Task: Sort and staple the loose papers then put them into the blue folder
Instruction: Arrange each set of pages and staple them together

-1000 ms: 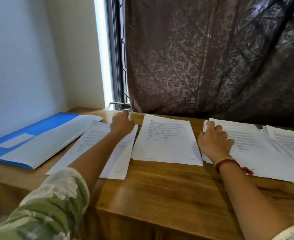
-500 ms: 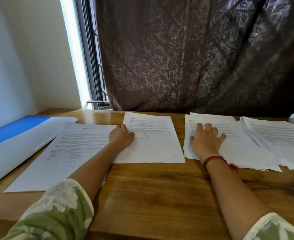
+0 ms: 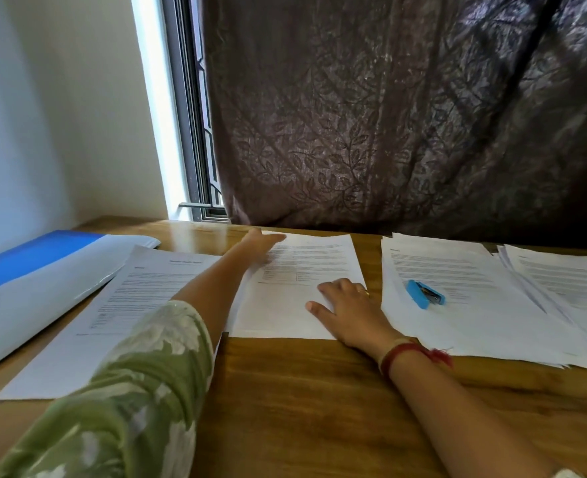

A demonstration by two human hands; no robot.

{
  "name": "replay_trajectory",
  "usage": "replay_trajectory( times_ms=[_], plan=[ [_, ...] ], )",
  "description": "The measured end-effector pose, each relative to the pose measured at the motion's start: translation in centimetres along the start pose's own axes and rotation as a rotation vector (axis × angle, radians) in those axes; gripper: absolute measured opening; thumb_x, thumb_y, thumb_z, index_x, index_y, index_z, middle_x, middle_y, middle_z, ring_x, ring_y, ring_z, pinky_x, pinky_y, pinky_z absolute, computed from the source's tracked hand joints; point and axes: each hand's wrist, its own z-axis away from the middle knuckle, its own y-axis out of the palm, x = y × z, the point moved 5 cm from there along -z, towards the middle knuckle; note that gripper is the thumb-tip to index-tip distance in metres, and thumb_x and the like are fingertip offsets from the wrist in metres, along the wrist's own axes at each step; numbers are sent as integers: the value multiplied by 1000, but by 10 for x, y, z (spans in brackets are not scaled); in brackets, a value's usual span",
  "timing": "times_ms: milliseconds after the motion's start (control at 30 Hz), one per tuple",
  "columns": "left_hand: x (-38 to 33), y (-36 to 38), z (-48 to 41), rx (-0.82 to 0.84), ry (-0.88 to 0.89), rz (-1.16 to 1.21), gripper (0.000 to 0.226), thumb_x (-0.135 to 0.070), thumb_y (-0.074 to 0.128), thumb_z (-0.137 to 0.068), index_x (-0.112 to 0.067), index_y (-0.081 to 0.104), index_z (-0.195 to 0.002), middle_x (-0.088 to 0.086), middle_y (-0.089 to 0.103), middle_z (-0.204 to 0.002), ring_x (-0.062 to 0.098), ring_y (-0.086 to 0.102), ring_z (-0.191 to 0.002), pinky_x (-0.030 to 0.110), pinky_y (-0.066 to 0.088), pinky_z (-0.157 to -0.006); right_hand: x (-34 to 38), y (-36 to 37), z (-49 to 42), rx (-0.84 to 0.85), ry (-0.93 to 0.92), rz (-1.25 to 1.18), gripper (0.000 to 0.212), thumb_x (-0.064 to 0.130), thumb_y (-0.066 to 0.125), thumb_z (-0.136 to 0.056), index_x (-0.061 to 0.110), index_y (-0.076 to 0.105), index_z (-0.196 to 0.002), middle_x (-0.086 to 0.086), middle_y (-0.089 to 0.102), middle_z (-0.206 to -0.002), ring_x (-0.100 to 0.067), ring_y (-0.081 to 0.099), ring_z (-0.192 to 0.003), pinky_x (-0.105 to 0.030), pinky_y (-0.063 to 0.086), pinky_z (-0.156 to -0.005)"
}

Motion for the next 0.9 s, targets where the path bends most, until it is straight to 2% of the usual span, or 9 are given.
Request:
replay_trajectory(
  times_ms=[100, 200, 267, 367, 467, 600, 700, 833, 900],
  plan=[
    [7, -7, -24, -16, -92, 226, 76, -46, 69, -84, -2, 44, -141, 16, 49, -142, 32, 55, -118, 42, 46, -101, 0, 1, -4, -5, 1, 22, 57, 60, 32, -97, 31, 30, -146, 3, 28, -155, -22, 29, -141, -40, 28, -113],
    [25, -11, -64, 93, -140, 293, 76, -55, 67, -81, -7, 50, -138, 14, 64, -123, 21, 62, -76, 33, 58, -71, -2, 1, -6, -7, 11, 28, 57, 61, 32, -96, 32, 30, -145, 4, 28, -154, -21, 28, -141, -41, 27, -114],
    [46, -6, -97, 182, -174, 287, 102, -70, 78, -53, -9, 55, -133, 12, 71, -104, 24, 68, -81, 39, 58, -74, -3, -1, -8, -2, 14, 31, 57, 61, 33, -96, 33, 31, -145, 5, 28, -154, -21, 28, -141, -42, 27, -114],
    [59, -2, -111, 293, -228, 333, 118, -75, 85, -25, -14, 57, -122, 12, 73, -108, 34, 71, -96, 51, 53, -89, -3, -3, -10, 1, 12, 23, 56, 61, 34, -96, 33, 32, -145, 5, 29, -153, -20, 28, -141, -41, 26, -114],
    [28, -6, -51, 397, -128, 244, 94, -53, 92, -47, -11, 59, -125, 12, 71, -113, 33, 69, -103, 52, 51, -96, -4, -5, -11, -17, 21, 13, 56, 61, 35, -96, 33, 33, -144, 4, 30, -153, -21, 29, -140, -42, 26, -114],
    [-11, -7, 16, 418, 119, 262, 31, -6, 62, -88, -7, 61, -119, 16, 66, -119, 33, 61, -113, 51, 44, -102, -5, -5, -9, -75, 13, -16, 54, 58, 37, -96, 30, 36, -142, 2, 33, -152, -21, 33, -138, -41, 29, -113],
    [-39, -26, 51, 307, 190, 467, 21, 8, 45, -94, 1, 61, -106, 17, 64, -104, 32, 60, -101, 48, 45, -97, -7, -27, -5, -353, 5, -175, 57, 52, 43, -97, 25, 31, -146, -3, 30, -152, -23, 32, -137, -40, 29, -111],
    [-68, -70, 66, 225, 157, 659, 34, 4, 49, -92, -6, 58, -123, 15, 64, -120, 36, 61, -111, 55, 49, -93, -21, -82, 21, -907, 113, -212, 60, 46, 49, -96, 17, 34, -146, -12, 37, -148, -29, 37, -133, -47, 31, -112],
    [-66, -81, 77, 234, 61, 625, 36, -1, 56, -91, -12, 59, -125, 13, 66, -119, 33, 65, -105, 52, 55, -82, -40, -93, 28, -930, 200, -393, 56, 42, 52, -96, 17, 38, -143, -11, 40, -144, -28, 42, -129, -43, 35, -108]
  ],
)
